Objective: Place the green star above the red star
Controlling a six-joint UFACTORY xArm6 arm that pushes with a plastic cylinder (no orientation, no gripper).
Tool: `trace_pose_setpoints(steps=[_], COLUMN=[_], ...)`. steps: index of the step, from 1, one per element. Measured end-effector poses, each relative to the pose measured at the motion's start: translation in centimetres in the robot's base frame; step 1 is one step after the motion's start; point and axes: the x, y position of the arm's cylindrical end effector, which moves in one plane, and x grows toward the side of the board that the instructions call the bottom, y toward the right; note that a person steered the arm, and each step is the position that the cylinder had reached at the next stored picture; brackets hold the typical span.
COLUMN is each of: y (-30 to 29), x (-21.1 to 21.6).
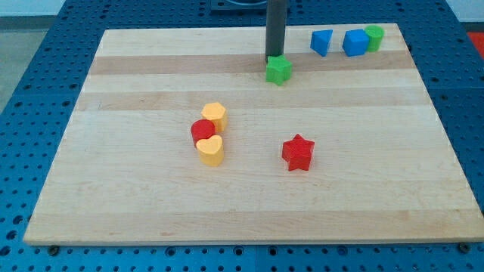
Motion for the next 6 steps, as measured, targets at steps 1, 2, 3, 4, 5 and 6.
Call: trace_pose_setpoints(steps=[1, 2, 3, 4, 5, 6], y=[0.0, 0.0, 0.0, 0.0, 0.0, 0.0], x=[1.8, 4.0, 6.1, 7.3, 8.5, 9.6])
